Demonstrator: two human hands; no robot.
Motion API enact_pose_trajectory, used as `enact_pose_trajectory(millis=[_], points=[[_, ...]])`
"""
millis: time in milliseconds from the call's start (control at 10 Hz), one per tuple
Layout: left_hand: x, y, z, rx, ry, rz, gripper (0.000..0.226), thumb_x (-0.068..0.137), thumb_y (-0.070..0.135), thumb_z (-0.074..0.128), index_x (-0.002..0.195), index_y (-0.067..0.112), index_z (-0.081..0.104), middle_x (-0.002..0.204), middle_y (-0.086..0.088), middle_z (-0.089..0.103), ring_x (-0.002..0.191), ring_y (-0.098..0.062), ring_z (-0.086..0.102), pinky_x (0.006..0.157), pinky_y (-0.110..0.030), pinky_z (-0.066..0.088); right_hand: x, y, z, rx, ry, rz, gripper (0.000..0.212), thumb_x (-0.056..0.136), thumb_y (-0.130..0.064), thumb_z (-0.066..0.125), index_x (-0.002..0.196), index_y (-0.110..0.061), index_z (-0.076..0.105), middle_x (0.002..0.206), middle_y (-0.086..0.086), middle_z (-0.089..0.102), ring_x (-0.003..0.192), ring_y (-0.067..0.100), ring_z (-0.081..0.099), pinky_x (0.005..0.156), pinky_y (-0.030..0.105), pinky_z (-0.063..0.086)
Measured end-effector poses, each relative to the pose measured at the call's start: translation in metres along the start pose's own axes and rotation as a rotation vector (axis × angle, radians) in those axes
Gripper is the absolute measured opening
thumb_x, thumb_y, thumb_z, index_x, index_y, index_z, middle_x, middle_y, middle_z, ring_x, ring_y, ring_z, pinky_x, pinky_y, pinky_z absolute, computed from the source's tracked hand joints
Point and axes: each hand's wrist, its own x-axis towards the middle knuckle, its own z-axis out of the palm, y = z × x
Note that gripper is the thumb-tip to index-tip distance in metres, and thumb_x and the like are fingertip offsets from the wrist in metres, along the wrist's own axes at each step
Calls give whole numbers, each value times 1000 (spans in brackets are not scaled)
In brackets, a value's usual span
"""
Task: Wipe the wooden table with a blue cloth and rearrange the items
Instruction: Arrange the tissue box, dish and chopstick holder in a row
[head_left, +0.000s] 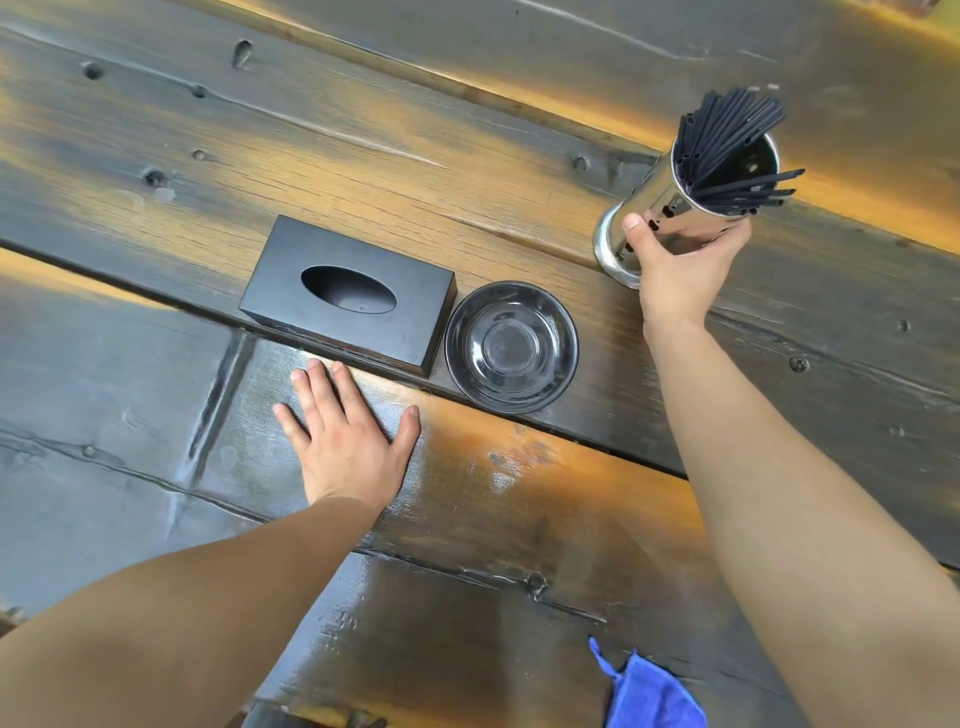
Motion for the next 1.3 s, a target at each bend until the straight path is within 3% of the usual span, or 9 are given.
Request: enact_pose_trajectory(millis=[200, 300, 400, 500, 600, 800, 1100, 1300], points=[[0, -1, 2, -3, 13, 1, 101, 94, 73, 31, 161, 0, 16, 169, -24, 12, 159, -39, 1, 125, -63, 1, -26, 4, -23, -9, 5, -30, 95, 64, -39, 94, 141, -20, 41, 121, -11, 68, 108, 0, 68, 103, 27, 54], [0, -1, 2, -11, 17, 3, 100, 95, 73, 31, 161, 0, 16, 169, -25, 12, 158, -39, 2, 125, -64, 2, -49, 13, -41, 30, -16, -21, 89, 68, -28, 95, 138, -14, 42, 114, -2, 74, 106, 10, 74, 99, 29, 57], [0, 0, 1, -17, 17, 1, 100, 95, 73, 31, 161, 0, 16, 169, -25, 12, 158, -39, 1, 125, -64, 2, -74, 25, -59, 75, -25, -5, 85, 72, -16, 93, 137, -2, 41, 107, 9, 77, 97, 15, 78, 86, 18, 58], [0, 1, 1, -23, 21, 0, 100, 95, 73, 31, 161, -1, 16, 169, -25, 12, 158, -39, 2, 125, -64, 2, -97, 34, -72, 84, -44, 13, 83, 74, -10, 92, 138, 0, 40, 112, 6, 76, 98, 19, 78, 85, 23, 60], [0, 1, 3, -25, 24, 0, 100, 95, 73, 31, 161, 0, 16, 169, -25, 12, 158, -39, 1, 125, -64, 2, -113, 40, -81, 71, -69, 26, 81, 75, -10, 92, 138, 1, 42, 113, 5, 77, 99, 21, 78, 92, 33, 61], [-1, 1, 3, -36, 35, 0, 100, 95, 72, 33, 161, 0, 16, 169, -25, 13, 158, -40, 2, 124, -65, 2, -135, 49, -89, 54, -79, 71, 79, 74, -13, 93, 136, 2, 46, 104, 5, 80, 98, 16, 78, 90, 26, 60], [-1, 2, 1, -31, 27, 0, 100, 95, 73, 31, 161, 0, 16, 169, -25, 12, 159, -40, 1, 125, -65, 2, -151, 54, -89, -7, -88, 138, 83, 72, -24, 95, 138, -1, 50, 114, 5, 78, 109, 16, 74, 106, 44, 54], [-1, 0, 4, -35, 26, 2, 100, 95, 74, 29, 162, 1, 15, 170, -25, 11, 159, -39, 1, 125, -64, 1, -151, 56, -88, 4, -94, 119, 84, 72, -20, 95, 137, 4, 47, 115, 11, 76, 108, 19, 74, 101, 37, 57]])
